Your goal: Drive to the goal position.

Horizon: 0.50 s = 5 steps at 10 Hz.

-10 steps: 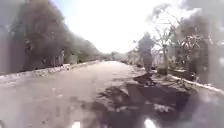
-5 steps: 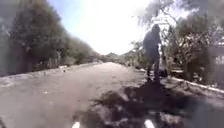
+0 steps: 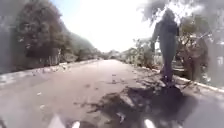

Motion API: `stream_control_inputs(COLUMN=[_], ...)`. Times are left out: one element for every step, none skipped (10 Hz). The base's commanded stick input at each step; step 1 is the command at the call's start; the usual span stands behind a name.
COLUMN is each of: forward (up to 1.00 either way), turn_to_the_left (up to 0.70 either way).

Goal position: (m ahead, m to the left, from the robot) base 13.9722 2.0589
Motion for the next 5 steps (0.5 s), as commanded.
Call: stream_control_inputs(forward=[0.50, 0.50, 0.50, 0.50, 0.50], turn_to_the_left=[0.00, 0.00, 0.00, 0.00, 0.00])
